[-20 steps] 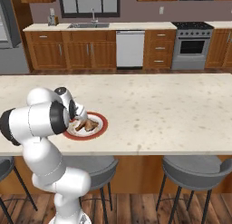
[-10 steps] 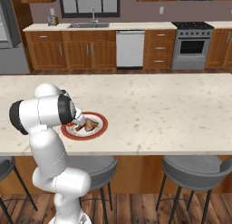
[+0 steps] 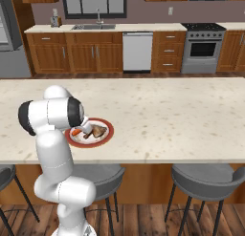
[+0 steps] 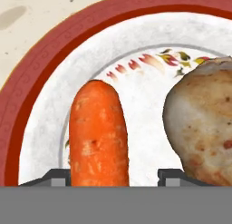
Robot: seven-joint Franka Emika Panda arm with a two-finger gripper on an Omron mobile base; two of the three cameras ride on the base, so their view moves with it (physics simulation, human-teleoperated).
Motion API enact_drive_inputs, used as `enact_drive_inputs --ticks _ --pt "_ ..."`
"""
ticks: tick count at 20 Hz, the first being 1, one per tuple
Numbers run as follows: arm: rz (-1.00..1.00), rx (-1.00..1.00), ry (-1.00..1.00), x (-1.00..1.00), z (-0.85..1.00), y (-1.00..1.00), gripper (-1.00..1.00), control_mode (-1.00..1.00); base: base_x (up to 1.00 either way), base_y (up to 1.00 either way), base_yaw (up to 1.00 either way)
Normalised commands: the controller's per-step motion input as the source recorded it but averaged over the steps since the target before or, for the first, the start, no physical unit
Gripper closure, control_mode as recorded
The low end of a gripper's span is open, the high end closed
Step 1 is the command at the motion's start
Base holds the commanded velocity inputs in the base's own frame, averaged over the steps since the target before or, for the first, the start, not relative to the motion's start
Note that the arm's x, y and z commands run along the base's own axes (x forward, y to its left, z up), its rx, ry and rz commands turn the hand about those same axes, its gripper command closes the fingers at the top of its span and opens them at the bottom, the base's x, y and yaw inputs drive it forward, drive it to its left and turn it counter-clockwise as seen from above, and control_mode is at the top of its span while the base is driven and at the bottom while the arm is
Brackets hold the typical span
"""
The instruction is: Take the cheese, chicken drumstick, and carrot from the fridge and place them on the plate on the dining counter to create an appetizer plate.
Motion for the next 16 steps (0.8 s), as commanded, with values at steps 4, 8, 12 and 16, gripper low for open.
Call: enact_drive_inputs --ticks 4,8,12,16 --pt "-0.17 0.00 0.00 0.01 0.64 -0.44 -1.00 -1.00 0.00 0.00 0.00" --pt "-0.10 0.01 0.00 -0.86 1.00 -0.28 -1.00 -1.00 0.00 0.00 0.00" --pt "-0.03 0.01 0.00 -1.00 1.00 -0.09 -1.00 -1.00 0.00 0.00 0.00" --pt "0.01 0.07 -0.04 -0.97 1.00 -0.37 -1.00 -1.00 0.00 0.00 0.00"
